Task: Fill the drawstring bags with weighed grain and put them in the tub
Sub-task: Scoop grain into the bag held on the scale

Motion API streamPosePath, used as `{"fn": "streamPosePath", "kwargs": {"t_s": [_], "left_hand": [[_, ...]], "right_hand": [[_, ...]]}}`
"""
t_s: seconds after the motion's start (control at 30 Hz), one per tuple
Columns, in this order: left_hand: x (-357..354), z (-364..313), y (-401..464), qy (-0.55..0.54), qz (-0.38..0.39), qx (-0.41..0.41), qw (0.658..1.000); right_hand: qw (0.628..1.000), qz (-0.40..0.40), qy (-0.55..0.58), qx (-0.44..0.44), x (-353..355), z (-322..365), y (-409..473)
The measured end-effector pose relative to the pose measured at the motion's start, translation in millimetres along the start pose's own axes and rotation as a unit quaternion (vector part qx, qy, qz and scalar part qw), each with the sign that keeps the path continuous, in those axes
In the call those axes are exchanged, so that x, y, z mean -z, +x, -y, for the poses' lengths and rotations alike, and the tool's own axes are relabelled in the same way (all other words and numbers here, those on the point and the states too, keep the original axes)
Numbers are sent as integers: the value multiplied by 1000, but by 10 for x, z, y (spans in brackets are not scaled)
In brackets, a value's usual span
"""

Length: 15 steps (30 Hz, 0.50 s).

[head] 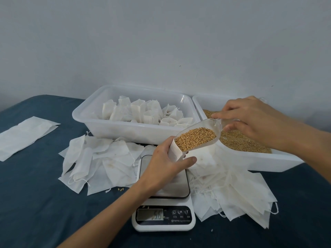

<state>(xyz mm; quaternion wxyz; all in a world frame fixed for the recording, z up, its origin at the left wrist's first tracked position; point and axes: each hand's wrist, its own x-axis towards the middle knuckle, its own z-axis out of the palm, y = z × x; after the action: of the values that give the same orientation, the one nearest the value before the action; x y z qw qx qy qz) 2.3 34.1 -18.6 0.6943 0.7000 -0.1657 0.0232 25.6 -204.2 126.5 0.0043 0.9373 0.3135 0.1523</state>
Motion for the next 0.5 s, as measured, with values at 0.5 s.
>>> {"fn": "streamPosePath", "kwargs": {"t_s": [0.5], "left_hand": [[5, -33, -11, -19, 2, 5, 1000]], "right_hand": [[1000, 9, -1, 9, -11, 2, 13]]}}
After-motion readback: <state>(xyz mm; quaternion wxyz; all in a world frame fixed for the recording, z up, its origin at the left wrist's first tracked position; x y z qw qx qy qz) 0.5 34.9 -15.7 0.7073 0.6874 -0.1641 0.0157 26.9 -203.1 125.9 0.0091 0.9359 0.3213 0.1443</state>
